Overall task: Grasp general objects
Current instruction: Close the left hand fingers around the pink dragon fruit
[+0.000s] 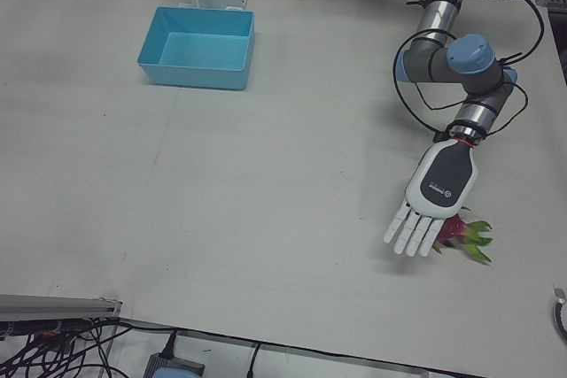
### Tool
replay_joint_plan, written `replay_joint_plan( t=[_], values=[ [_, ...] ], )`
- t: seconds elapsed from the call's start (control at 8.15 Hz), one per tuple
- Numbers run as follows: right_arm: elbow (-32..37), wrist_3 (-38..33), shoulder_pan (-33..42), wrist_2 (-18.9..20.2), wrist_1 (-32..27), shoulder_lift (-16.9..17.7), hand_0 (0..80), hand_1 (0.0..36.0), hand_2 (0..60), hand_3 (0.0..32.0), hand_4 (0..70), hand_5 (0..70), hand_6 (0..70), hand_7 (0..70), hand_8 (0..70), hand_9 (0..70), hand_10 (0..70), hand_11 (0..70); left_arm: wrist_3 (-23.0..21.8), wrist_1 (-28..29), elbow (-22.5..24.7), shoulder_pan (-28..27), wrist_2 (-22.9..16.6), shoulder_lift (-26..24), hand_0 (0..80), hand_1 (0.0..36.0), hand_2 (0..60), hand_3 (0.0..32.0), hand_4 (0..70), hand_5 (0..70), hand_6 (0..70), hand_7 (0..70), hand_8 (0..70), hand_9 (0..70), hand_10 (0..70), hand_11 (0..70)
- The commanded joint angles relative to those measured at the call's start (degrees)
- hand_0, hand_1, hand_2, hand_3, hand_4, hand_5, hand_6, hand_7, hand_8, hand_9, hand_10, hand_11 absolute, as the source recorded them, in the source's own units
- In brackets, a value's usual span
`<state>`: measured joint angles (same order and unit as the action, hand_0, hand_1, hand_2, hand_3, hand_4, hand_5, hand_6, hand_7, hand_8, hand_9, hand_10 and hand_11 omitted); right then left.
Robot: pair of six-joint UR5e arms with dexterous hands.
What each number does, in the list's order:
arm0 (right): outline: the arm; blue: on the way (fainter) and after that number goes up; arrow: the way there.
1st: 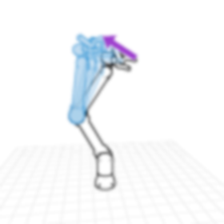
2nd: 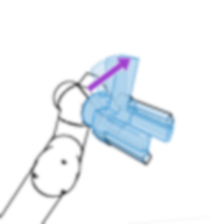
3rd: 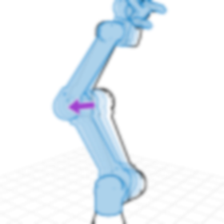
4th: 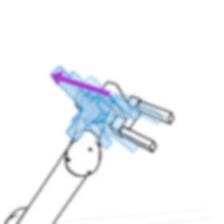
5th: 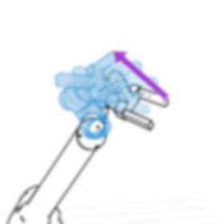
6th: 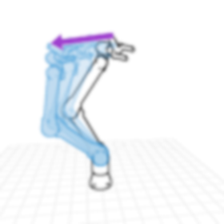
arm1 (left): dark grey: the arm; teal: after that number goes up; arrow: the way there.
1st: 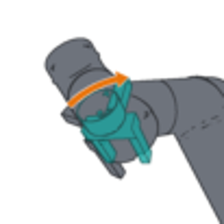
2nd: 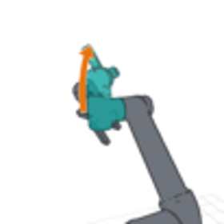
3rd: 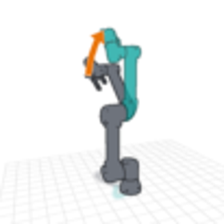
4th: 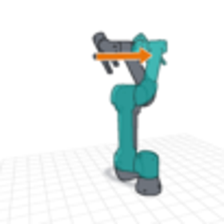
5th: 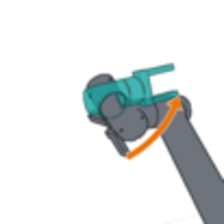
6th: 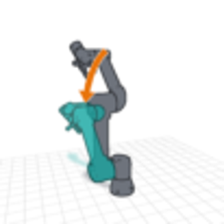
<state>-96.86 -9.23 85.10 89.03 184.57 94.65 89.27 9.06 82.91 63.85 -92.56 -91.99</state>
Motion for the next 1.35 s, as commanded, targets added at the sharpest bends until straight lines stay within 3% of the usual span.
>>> replay_joint_plan(
  t=[0.0,0.12,0.49,1.23],
  values=[
    [0.0,0.0,0.0,0.0,0.0,0.0,0.0,0.0,0.0,0.0,0.0,0.0,0.0,0.0,0.0,0.0,0.0,0.0,-0.4,-0.2,-0.6,-2.0,1.1,-0.2,73.6,24.2,0.0,0.0,0.0,0.0,0.0,0.0,0.0,0.0,0.0,0.0],
    [0.0,0.0,0.1,0.0,0.0,0.0,0.0,0.0,0.0,0.0,0.0,0.0,0.0,0.0,0.0,0.0,0.0,0.0,-0.6,-0.3,-0.6,-1.0,1.1,-0.2,74.9,24.5,0.0,0.0,0.0,0.0,0.0,0.0,0.0,0.0,0.0,0.0],
    [0.0,0.0,0.0,0.0,0.0,0.0,0.0,0.0,0.0,0.0,0.0,0.0,0.0,0.0,0.0,0.0,0.0,0.0,-0.2,-0.4,-0.6,2.6,1.1,-0.3,68.8,23.6,0.0,0.0,0.0,0.0,0.0,0.0,0.0,0.0,0.0,0.0],
    [0.0,0.0,0.0,0.0,0.0,0.0,0.0,0.0,0.0,0.0,0.0,0.0,0.0,0.0,0.0,0.0,0.0,0.0,0.9,4.6,-5.8,2.5,2.5,-1.4,62.8,22.4,0.0,0.0,0.0,0.0,0.0,0.0,0.0,0.0,0.0,0.0]
  ],
)
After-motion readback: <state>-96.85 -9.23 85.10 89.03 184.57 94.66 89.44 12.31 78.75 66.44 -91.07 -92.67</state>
